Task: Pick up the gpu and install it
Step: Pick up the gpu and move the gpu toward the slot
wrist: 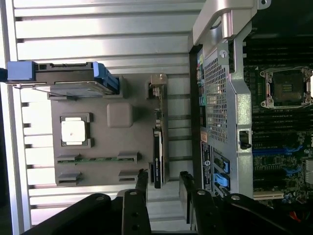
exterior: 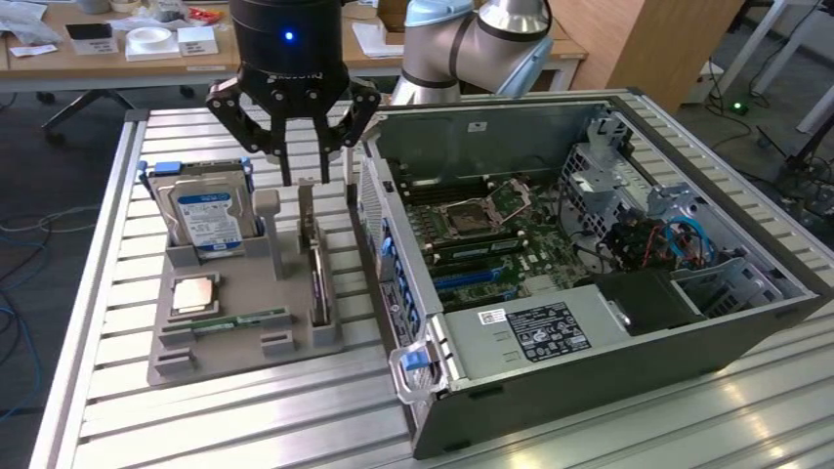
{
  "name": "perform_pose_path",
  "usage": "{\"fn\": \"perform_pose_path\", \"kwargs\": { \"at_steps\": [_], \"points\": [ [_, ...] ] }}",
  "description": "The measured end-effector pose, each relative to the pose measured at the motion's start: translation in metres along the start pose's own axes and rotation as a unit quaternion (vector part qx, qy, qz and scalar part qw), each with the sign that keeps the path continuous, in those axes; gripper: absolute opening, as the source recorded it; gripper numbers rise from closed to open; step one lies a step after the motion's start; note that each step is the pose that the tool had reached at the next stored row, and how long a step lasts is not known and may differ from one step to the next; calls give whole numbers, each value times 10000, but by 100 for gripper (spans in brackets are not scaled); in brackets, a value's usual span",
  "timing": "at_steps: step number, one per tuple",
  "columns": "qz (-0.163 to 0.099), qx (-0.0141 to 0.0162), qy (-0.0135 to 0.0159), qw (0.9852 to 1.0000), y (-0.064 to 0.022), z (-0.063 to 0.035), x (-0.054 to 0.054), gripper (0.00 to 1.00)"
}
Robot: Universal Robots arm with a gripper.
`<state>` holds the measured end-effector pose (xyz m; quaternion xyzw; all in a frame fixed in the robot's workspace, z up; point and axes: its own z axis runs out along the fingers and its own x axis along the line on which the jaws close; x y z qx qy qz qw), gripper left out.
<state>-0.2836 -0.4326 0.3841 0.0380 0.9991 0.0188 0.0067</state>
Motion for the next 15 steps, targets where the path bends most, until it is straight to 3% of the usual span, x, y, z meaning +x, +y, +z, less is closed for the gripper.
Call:
{"fn": "perform_pose_path", "kwargs": {
  "at_steps": [1,6,15],
  "points": [
    [0,0,0,10000,0,0,0,42],
    [0,0,0,10000,-1,11,1,42],
    [2,-1,0,10000,-7,174,2,42]
  ]
}}
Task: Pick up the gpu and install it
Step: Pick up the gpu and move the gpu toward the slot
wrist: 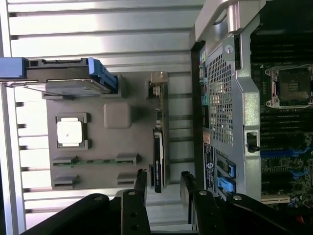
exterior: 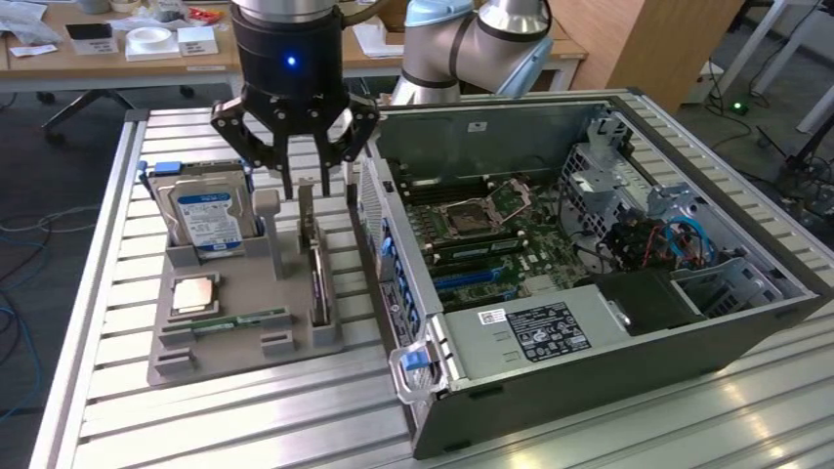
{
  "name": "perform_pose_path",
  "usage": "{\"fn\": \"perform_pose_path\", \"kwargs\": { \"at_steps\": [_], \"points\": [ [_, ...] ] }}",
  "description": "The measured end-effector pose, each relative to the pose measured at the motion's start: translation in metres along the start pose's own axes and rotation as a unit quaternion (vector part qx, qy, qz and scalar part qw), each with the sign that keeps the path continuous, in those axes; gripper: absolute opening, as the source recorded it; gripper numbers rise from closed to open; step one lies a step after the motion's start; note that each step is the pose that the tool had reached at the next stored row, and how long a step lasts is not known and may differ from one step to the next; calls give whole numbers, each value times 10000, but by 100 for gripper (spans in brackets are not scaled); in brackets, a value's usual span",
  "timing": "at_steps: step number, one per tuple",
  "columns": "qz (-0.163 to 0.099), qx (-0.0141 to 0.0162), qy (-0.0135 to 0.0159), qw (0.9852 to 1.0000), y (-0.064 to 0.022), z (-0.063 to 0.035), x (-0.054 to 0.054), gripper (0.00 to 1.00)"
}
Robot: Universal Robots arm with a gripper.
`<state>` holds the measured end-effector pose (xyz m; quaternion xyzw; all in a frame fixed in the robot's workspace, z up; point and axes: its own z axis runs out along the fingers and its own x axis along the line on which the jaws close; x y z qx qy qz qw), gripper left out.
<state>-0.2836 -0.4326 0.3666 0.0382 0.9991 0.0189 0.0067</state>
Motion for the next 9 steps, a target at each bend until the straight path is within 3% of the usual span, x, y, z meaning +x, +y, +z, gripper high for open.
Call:
{"fn": "perform_pose_path", "kwargs": {
  "at_steps": [9],
  "points": [
    [1,0,0,10000,-6,163,5,42]
  ]
}}
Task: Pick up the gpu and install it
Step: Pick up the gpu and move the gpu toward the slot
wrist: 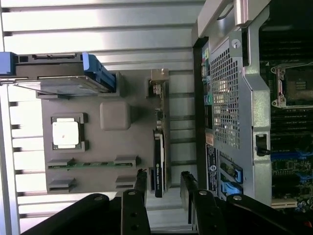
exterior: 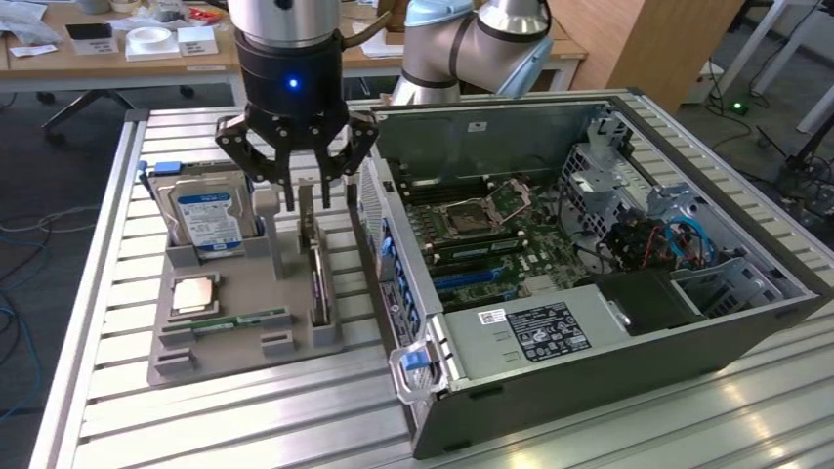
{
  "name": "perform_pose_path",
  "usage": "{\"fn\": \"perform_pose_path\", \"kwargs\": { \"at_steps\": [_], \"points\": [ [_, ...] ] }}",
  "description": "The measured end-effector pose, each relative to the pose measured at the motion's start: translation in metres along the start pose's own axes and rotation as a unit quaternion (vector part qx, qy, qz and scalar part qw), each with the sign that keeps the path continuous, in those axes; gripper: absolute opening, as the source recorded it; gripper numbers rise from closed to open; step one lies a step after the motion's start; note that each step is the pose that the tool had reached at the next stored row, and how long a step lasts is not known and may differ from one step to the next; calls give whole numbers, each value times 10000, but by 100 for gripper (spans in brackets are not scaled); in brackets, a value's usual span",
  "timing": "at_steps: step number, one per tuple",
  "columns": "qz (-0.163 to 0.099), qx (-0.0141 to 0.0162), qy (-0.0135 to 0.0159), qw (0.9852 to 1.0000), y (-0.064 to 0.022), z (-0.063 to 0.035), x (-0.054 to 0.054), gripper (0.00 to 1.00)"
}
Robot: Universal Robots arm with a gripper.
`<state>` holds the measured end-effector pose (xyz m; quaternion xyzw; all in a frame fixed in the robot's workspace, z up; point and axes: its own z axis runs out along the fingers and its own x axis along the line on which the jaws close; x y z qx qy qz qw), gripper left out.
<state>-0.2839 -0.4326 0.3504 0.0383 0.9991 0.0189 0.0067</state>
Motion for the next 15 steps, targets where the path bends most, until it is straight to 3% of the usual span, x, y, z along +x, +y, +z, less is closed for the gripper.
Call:
{"fn": "perform_pose_path", "kwargs": {
  "at_steps": [15],
  "points": [
    [0,0,0,10000,-8,274,7,42]
  ]
}}
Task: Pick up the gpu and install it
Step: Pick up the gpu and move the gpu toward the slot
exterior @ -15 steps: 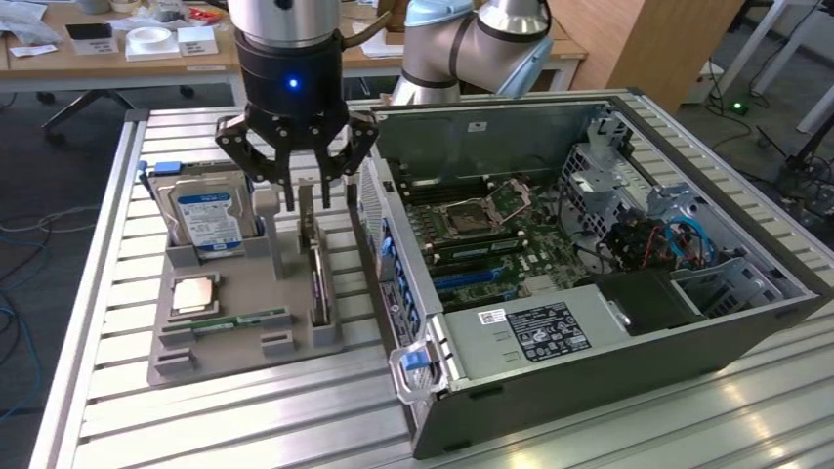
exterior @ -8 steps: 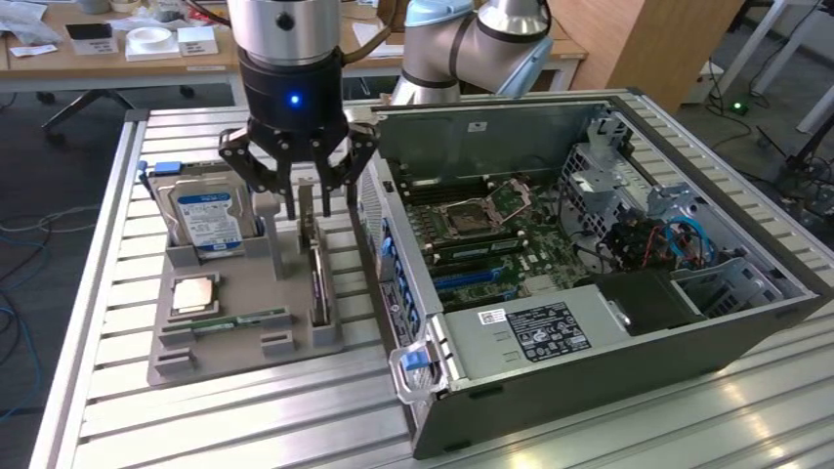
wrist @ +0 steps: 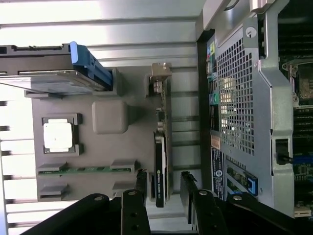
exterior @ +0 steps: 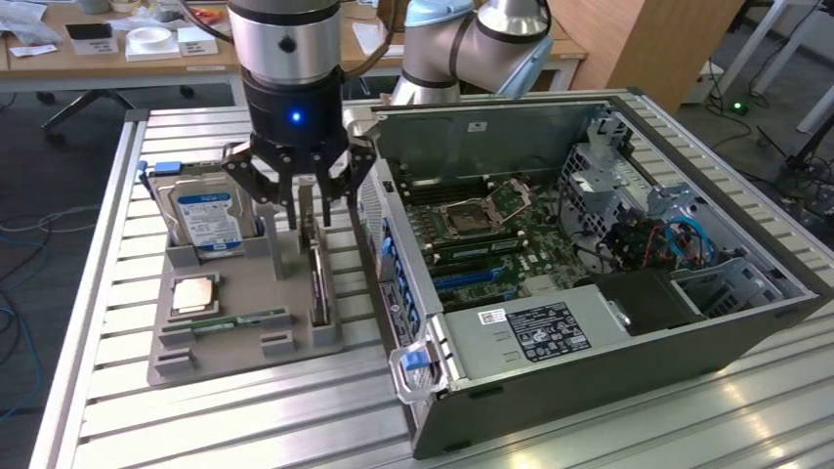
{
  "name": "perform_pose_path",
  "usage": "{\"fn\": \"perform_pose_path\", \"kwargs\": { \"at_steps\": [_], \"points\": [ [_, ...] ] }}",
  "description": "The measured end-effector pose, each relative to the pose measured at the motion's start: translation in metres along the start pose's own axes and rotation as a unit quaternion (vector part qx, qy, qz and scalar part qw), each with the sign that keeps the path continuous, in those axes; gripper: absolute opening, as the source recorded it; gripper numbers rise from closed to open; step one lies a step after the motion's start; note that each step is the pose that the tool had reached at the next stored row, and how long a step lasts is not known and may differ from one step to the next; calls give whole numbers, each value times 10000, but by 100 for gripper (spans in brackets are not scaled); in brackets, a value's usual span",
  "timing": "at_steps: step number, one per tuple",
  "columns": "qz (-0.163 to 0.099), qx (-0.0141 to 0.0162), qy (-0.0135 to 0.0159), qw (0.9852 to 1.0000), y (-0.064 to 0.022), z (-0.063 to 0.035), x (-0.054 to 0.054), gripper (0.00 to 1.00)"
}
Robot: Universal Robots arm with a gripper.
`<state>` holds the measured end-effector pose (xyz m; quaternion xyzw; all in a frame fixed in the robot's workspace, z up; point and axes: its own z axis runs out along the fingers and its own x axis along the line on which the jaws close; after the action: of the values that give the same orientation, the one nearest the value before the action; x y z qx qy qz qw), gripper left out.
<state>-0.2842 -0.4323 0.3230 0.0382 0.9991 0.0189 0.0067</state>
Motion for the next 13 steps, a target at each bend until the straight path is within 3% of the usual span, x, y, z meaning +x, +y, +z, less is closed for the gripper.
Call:
{"fn": "perform_pose_path", "kwargs": {
  "at_steps": [13],
  "points": [
    [0,0,0,10000,-6,236,9,42]
  ]
}}
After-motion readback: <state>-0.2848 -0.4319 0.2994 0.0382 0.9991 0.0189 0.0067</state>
